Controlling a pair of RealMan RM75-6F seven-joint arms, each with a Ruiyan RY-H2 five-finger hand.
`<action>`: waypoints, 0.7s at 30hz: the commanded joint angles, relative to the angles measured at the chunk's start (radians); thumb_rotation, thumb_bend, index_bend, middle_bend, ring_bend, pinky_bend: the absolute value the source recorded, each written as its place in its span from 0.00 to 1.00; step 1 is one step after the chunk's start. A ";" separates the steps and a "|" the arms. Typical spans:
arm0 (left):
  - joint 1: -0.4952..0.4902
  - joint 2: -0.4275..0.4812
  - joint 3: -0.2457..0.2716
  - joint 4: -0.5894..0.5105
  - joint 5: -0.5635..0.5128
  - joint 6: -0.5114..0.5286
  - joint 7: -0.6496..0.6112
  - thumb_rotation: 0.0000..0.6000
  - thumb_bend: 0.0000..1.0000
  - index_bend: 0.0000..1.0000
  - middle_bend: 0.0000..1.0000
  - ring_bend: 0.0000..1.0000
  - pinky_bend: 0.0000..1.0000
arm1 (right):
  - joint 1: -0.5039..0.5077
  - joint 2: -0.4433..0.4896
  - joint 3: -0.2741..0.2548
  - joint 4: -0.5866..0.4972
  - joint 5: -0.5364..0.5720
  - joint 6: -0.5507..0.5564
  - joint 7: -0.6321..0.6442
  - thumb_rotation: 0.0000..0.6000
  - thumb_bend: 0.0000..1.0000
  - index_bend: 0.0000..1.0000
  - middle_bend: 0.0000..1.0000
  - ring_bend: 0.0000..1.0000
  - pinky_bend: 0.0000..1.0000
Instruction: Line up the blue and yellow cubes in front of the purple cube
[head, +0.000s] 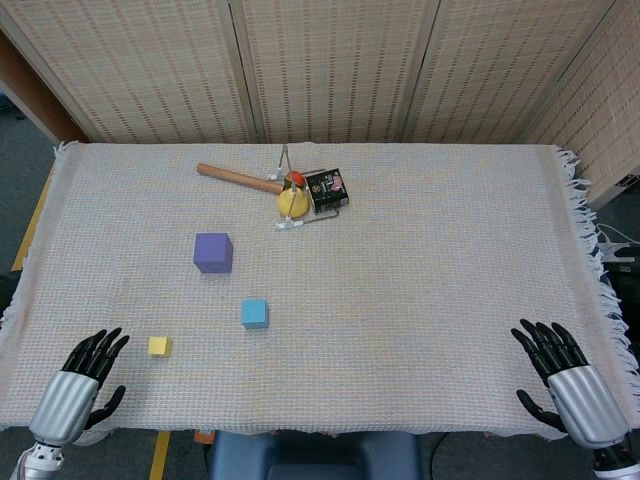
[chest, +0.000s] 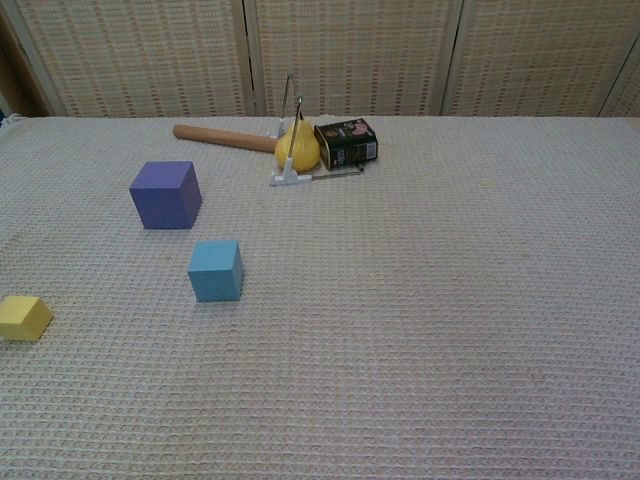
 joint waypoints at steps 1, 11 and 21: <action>-0.001 0.004 0.001 -0.010 -0.005 -0.002 0.007 1.00 0.39 0.00 0.00 0.00 0.13 | 0.001 0.001 0.000 0.000 -0.002 0.000 0.002 1.00 0.05 0.00 0.00 0.00 0.00; -0.032 -0.025 -0.030 -0.089 -0.011 -0.053 0.183 1.00 0.39 0.00 0.25 0.20 0.49 | 0.007 -0.006 0.003 -0.005 0.012 -0.018 -0.007 1.00 0.05 0.00 0.00 0.00 0.00; -0.137 -0.086 -0.097 -0.358 -0.088 -0.257 0.487 1.00 0.39 0.09 1.00 1.00 1.00 | 0.038 -0.007 0.003 -0.017 0.032 -0.086 -0.010 1.00 0.05 0.00 0.00 0.00 0.00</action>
